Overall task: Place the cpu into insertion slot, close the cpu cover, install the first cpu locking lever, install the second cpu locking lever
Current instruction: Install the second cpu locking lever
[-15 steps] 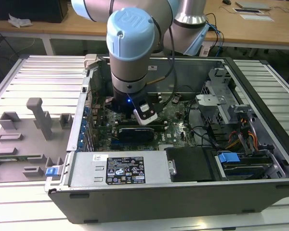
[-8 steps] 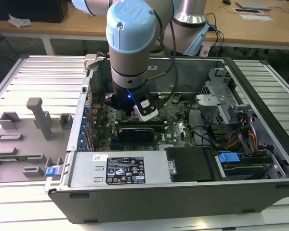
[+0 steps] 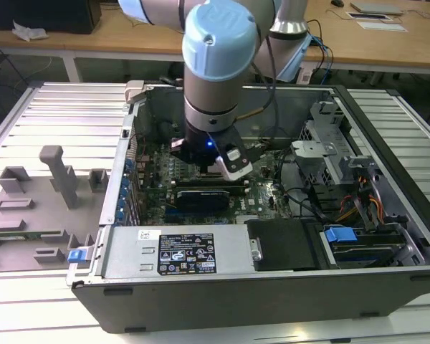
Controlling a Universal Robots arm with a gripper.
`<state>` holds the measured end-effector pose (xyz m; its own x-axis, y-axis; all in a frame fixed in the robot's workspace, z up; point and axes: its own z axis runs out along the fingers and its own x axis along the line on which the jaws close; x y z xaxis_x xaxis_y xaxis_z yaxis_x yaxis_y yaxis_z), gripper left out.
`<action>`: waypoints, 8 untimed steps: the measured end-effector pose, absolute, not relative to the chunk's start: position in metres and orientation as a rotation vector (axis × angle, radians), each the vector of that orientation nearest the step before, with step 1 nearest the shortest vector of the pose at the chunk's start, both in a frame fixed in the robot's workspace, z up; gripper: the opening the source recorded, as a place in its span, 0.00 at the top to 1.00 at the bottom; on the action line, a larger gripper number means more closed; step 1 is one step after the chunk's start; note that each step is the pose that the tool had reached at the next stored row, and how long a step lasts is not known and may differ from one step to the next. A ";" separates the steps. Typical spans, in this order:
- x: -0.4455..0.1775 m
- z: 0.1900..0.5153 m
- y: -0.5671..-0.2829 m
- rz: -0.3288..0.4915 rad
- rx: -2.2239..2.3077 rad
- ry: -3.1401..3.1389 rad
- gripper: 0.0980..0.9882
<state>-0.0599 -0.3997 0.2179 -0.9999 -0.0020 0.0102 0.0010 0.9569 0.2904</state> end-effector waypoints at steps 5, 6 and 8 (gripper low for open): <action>-0.044 0.218 -0.399 -0.445 -0.001 -3.094 0.99; -0.044 0.218 -0.397 -0.426 -0.001 -3.096 0.99; -0.044 0.218 -0.390 -0.365 -0.002 -3.104 0.99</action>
